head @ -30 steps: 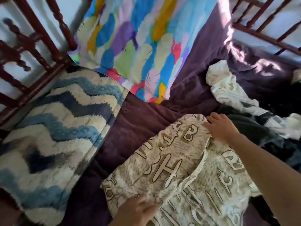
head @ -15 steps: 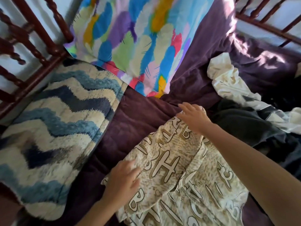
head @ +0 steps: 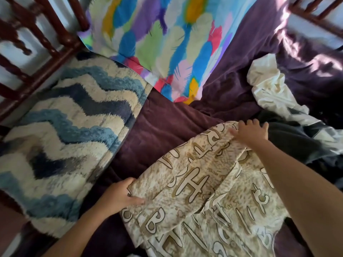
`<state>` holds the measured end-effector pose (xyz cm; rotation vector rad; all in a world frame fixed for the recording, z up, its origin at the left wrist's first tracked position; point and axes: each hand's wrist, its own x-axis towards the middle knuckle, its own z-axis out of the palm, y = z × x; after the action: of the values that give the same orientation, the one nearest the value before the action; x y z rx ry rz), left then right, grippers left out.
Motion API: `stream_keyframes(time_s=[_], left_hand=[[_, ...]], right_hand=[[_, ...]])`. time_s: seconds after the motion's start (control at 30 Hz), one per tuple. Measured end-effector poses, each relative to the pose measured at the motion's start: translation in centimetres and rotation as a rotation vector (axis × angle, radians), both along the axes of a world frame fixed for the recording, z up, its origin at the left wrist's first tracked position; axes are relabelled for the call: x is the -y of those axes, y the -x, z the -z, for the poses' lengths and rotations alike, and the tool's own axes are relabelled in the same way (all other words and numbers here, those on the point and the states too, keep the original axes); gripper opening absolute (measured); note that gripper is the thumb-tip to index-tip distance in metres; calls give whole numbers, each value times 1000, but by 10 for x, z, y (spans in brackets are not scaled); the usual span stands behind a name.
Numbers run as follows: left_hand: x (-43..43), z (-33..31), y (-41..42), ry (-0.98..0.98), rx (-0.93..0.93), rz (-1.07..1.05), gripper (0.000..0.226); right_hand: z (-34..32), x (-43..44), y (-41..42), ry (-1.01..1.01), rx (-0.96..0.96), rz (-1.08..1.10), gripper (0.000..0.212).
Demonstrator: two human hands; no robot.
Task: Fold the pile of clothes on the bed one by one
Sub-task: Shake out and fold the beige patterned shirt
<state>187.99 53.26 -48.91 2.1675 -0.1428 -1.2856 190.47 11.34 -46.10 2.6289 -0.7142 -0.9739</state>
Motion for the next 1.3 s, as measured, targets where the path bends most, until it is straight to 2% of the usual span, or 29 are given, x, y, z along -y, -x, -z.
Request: stream_keyframes(time_s=[0.07,0.1,0.17,0.23,0.33,0.43,0.53,0.6,0.67,0.7,0.77,0.83,0.87,1.0,1.1,1.2,1.3], left_hand=[[0,-3,-5,19,-80,-28,62],[0,-4,-7,22,-110,-29,59],[0,-6,-9,29,-138,-28,50],[-4,-6,-10,32,-162,-54,51],[-10,-7,-9,58,-202,-119,43],[-11,-10,-10,81,-193,-131,23],[-6,-23,-8,140,-160,-116,18],[-3,-40,-1,201,-141,-55,19],[2,-61,10,276,-129,52,23],[6,-71,16,311,-126,119,28],[17,-88,29,362,-112,274,33],[32,-99,42,394,-129,422,20],[40,-105,49,406,-144,490,12],[70,-116,83,414,-150,701,10],[88,-117,115,415,-142,815,10],[108,-113,154,392,-75,951,22],[131,-107,200,393,6,1110,15]], right_hand=[[0,-17,-18,-63,168,-136,53],[2,-29,-28,-134,190,-207,50],[8,-56,-44,-275,130,-355,59],[15,-80,-51,-317,-23,-515,67],[25,-94,-45,-190,-246,-724,62],[22,-86,-34,-50,-264,-736,45],[-1,-66,-18,42,-107,-790,28],[-24,-54,-1,108,129,-886,18],[-47,-41,21,94,324,-976,21],[-56,-35,35,91,358,-994,26],[-75,-25,62,97,425,-1020,30],[-89,-18,91,72,446,-1012,33],[-95,-14,105,63,434,-998,36],[-106,-4,162,61,353,-879,50],[-99,2,203,118,210,-721,42],[-91,7,239,206,120,-646,29],[-83,19,269,182,161,-638,29]])
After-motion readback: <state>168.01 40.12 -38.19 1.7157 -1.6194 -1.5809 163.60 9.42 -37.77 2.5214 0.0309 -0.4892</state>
